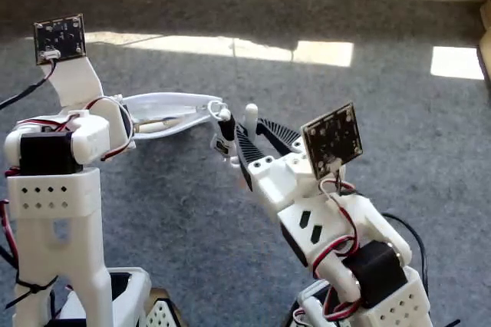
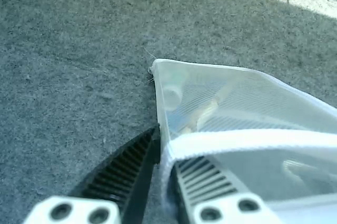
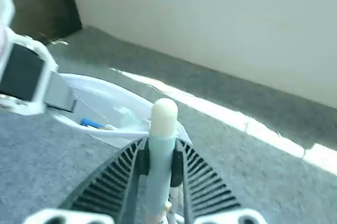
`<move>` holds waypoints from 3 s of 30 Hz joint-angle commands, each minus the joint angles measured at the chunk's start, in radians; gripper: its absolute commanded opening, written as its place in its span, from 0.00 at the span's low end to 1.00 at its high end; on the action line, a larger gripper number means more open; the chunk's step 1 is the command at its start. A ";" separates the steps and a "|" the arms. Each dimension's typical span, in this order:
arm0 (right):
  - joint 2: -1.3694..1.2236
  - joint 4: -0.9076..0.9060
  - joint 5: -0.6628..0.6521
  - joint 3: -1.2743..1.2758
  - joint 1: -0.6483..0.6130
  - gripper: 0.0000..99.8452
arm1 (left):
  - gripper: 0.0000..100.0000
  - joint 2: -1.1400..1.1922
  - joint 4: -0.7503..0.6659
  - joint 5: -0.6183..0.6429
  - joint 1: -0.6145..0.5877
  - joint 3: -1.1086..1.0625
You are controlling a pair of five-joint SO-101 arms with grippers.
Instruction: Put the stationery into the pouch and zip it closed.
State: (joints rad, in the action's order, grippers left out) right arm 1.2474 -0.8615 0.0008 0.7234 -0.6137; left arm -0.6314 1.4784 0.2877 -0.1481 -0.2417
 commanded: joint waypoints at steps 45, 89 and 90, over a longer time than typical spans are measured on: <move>-0.410 0.673 -0.534 0.005 -0.185 0.00 | 0.01 -0.010 -0.023 -0.011 0.018 0.021; -0.137 -0.173 -0.298 -0.197 -0.099 0.21 | 0.01 -0.010 -0.025 -0.012 0.018 0.008; -0.137 -0.143 -0.298 -0.177 -0.085 0.21 | 0.01 -0.010 -0.031 -0.012 0.018 0.001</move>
State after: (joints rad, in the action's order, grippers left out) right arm 1.0940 -1.0625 -0.3092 0.5286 -0.7396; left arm -0.6314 1.4784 0.2877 -0.1481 -0.2417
